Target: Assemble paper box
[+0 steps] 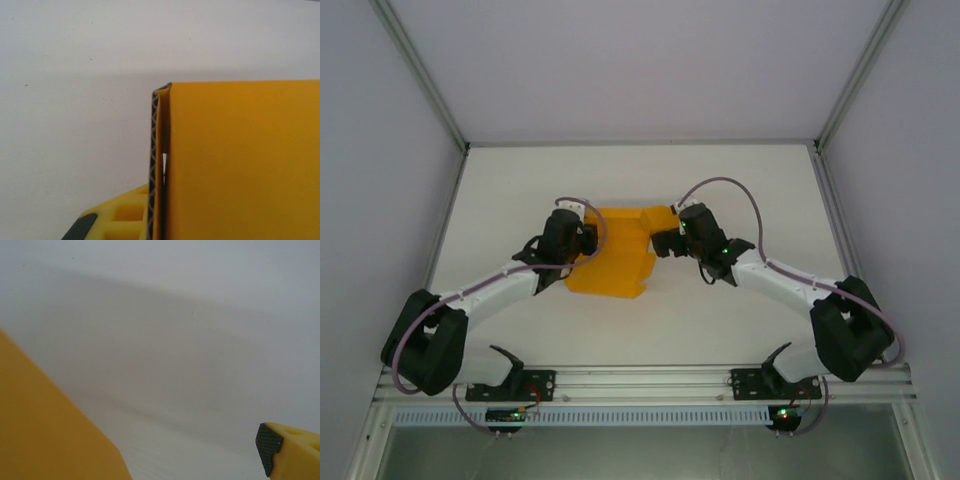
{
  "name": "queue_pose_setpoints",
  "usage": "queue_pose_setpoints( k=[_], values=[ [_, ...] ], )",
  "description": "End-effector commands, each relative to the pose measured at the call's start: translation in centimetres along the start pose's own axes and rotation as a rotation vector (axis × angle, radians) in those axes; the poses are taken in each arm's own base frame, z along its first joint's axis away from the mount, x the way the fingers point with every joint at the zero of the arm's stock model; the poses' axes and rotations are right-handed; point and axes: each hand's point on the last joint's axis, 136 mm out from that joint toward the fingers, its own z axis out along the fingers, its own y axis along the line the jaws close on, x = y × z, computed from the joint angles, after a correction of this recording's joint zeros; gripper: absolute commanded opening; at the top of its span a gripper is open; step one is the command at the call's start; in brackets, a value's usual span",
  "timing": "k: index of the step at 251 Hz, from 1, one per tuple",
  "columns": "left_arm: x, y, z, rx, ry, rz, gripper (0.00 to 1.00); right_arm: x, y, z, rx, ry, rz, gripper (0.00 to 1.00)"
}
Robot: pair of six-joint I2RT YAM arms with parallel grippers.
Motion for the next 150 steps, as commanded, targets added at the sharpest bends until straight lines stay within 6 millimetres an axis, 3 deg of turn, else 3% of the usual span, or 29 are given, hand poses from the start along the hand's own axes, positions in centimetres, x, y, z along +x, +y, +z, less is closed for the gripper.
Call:
queue_pose_setpoints(
  k=[1, 106, 150],
  values=[
    [0.8, -0.6, 0.3, 0.013, 0.035, 0.053, 0.0, -2.2, 0.2, -0.3, 0.056, -0.014, -0.076, 0.99],
    [0.9, -1.0, 0.2, 0.007, 0.028, 0.075, 0.0, -1.9, 2.5, 2.4, 0.086, 0.056, -0.273, 0.99],
    [0.5, -1.3, 0.0, 0.018, 0.013, 0.047, 0.01, -2.2, 2.3, 2.4, 0.091, 0.022, -0.206, 0.99]
  ],
)
